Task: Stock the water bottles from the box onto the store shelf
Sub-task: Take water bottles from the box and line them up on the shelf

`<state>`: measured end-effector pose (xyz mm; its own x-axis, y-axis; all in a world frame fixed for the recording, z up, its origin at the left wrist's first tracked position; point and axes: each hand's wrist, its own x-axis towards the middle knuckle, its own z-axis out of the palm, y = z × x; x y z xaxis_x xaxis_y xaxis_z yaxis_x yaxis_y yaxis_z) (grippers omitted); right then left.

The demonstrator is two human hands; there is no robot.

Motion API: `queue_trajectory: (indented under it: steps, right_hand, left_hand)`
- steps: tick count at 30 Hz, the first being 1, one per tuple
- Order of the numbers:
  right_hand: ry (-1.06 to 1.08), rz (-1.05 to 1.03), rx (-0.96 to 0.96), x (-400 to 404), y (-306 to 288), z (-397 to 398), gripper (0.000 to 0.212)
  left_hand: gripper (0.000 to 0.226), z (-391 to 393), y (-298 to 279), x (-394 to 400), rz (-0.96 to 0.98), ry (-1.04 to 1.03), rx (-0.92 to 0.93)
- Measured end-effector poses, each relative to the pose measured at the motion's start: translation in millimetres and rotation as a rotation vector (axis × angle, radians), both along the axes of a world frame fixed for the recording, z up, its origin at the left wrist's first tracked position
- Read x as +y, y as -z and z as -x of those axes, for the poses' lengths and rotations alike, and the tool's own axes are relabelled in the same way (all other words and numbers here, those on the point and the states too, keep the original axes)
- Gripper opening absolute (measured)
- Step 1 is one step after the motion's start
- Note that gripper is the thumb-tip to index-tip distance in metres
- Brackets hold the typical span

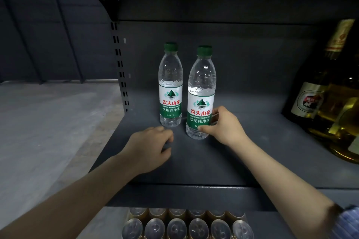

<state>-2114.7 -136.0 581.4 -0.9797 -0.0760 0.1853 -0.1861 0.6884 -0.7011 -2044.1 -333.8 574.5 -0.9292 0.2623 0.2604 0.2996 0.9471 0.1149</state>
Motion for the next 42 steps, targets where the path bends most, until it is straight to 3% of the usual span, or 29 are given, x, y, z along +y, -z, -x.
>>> queue_trajectory:
  steps: [6,42]
  right_hand:
    - [-0.009,0.013,0.011,-1,2,14,0.042]
    - [0.007,-0.065,0.073,-14,4,36,0.045]
  left_hand:
    - [0.023,7,-2,3,0.008,0.028,-0.005]
    - [0.024,16,3,14,0.002,0.040,0.013]
